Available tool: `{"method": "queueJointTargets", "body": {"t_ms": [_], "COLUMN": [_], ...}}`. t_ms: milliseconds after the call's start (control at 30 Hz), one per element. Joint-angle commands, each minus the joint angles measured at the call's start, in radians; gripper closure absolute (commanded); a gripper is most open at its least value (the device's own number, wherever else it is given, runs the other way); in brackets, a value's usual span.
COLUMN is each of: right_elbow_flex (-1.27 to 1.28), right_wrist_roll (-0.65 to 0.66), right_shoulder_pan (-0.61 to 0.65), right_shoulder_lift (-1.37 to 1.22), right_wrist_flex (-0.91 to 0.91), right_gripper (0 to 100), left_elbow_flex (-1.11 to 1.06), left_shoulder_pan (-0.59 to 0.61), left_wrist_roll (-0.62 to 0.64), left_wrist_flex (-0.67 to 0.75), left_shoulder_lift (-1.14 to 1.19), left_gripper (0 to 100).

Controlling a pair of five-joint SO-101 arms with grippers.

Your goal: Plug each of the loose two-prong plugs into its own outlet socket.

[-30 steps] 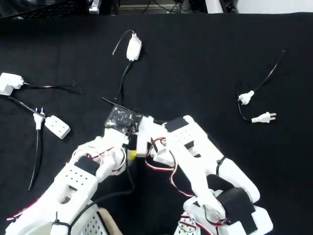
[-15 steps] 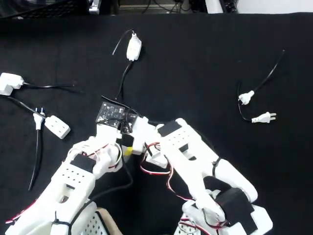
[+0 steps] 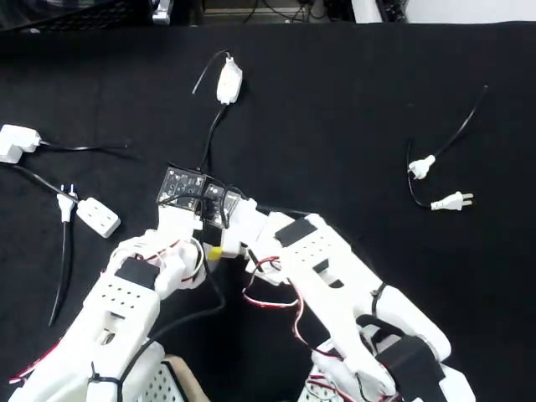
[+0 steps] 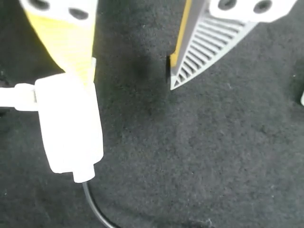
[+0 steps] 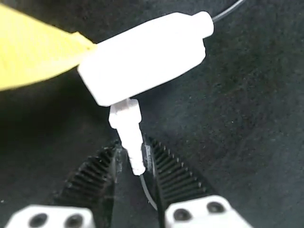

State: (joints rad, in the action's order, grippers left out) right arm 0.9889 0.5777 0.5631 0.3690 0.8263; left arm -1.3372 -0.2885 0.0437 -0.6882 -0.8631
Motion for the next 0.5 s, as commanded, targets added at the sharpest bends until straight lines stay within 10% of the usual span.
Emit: {"method": "queueJointTargets", "body": {"t_ms": [0,467], "right_elbow_flex": [-0.033,-0.042], "right_wrist_roll": [-0.012,0.078], "right_shoulder_pan": [0.064,-0.002], "right_shoulder_lift": [0.076,0.397], "right_wrist_flex": [0.015,0.288], "right_gripper": [98.6,98.6], "left_elbow_flex": [0.047,0.051], "left_shoulder_pan": [0.007,0.019], "left_wrist_roll": [-0.060,-0.086], "left_wrist_flex": [-0.005,0.000], "left_shoulder_lift": [-0.006,-0.006], "left_gripper": [72,72]}}
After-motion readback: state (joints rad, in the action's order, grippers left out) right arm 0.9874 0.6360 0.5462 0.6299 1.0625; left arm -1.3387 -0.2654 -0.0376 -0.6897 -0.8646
